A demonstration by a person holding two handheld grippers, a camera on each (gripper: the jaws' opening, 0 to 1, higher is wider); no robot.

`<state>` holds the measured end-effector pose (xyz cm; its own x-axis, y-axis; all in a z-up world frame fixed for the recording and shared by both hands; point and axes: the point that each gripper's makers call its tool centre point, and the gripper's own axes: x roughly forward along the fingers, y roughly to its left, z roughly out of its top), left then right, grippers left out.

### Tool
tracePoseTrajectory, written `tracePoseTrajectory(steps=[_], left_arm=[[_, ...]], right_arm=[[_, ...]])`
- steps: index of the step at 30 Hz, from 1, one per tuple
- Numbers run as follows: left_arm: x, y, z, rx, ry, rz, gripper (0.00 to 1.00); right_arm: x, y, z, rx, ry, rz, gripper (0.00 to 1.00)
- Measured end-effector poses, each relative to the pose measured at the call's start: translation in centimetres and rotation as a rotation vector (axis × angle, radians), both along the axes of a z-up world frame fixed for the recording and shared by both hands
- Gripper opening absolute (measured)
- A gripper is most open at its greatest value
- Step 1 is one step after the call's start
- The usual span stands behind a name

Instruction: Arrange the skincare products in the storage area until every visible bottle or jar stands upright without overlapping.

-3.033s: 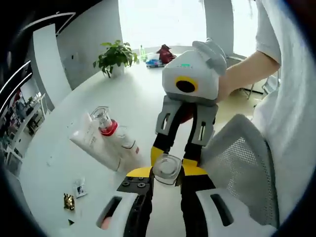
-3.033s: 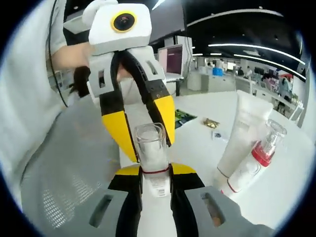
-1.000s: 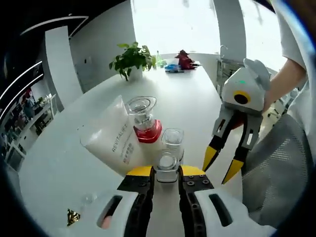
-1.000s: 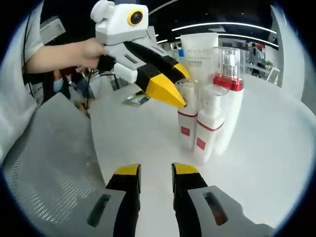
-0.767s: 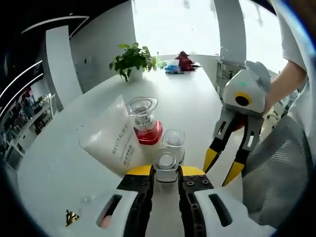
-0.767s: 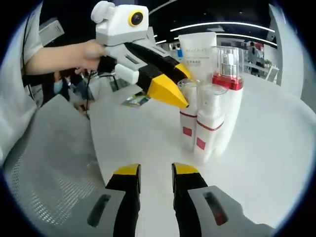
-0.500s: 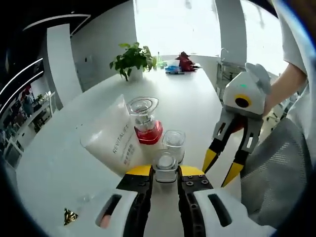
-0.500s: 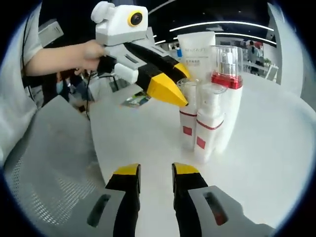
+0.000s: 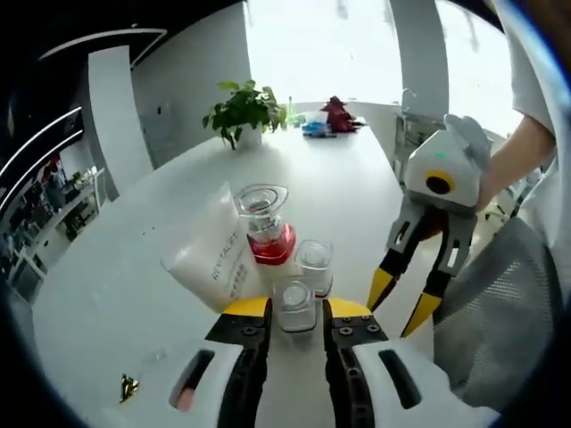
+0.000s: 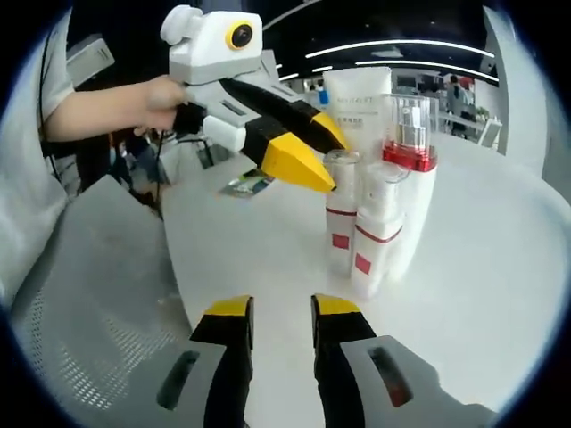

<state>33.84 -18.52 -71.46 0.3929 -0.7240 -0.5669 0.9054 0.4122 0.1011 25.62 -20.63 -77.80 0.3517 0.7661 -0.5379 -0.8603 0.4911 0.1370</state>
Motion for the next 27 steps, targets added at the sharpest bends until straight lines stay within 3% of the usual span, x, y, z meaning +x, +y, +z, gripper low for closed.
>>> tracePoseTrajectory(steps=[10,16,27], left_arm=[[-0.8,1.0,0.3,0.014,-0.007,0.023,0.26],[-1.5,1.2,-1.1,0.011,0.034,0.046,0.26],[-0.6,-0.3,-3.3,0.011,0.034,0.043,0.25]], right_arm=[[-0.2,-0.5,0.6,-0.013,-0.001,-0.036,0.27],[0.0,-0.7,0.9,-0.015,-0.005,-0.064,0.28],[-1.1,-1.2,0.8,-0.008,0.003,-0.092,0.27]])
